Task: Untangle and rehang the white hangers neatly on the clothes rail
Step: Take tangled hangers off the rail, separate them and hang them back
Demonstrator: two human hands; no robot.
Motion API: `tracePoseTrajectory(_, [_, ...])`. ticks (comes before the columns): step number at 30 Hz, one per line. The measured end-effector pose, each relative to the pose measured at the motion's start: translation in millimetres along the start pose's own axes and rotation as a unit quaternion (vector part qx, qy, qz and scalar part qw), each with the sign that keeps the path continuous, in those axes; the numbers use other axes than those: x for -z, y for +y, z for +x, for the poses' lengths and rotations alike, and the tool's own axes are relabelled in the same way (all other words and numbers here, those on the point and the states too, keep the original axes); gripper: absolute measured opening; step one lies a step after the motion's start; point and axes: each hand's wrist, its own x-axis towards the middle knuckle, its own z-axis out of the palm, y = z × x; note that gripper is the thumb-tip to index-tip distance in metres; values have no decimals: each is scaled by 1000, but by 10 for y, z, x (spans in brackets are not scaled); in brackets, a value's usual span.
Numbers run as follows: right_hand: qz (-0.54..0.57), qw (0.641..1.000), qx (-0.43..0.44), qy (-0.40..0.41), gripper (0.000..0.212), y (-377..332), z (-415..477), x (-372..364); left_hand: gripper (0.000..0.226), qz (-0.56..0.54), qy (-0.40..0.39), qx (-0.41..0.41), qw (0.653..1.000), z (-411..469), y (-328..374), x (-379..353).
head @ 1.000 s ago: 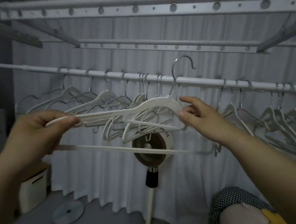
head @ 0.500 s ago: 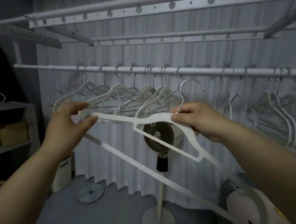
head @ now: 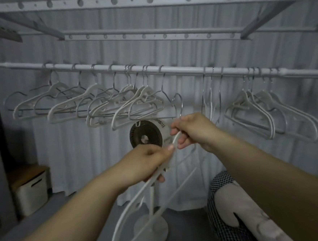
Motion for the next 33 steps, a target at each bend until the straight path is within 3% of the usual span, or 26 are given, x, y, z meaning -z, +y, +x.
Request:
tracePoseTrajectory(2, [8,1000,1,9,15,12,7,41,23,3,-28,3,1000,8,14,-42])
tracePoseTrajectory(5, [14,1000,3,20,20,25,38,77,15,25,-33,-16,999,45,-8,-73])
tracePoseTrajectory(9, [-5,998,26,58,13,21,122,107,27,75,21,-36,996,204,-54,-9])
tracePoseTrajectory(13, [-40,992,41,109,9,61,219,170,30,85,26,-10,996,392,-142,95])
tracePoseTrajectory(17, [-86,984,24,156,31,206,419,173,29,73,34,8,997,534,-245,240])
tracePoseTrajectory(23, [-320,914,53,244,45,299,729,113,33,80,24,-3,996,782,-344,472])
tracePoseTrajectory(28, [-502,808,107,291,39,206,885,177,35,79,-17,-42,996,1090,-309,538])
tracePoseTrajectory(30, [-527,794,86,290,42,184,938,229,39,80,-30,-58,995,1250,-269,548])
tracePoseTrajectory(33, [-521,803,42,287,50,211,977,285,52,89,-13,-93,992,1481,-142,561])
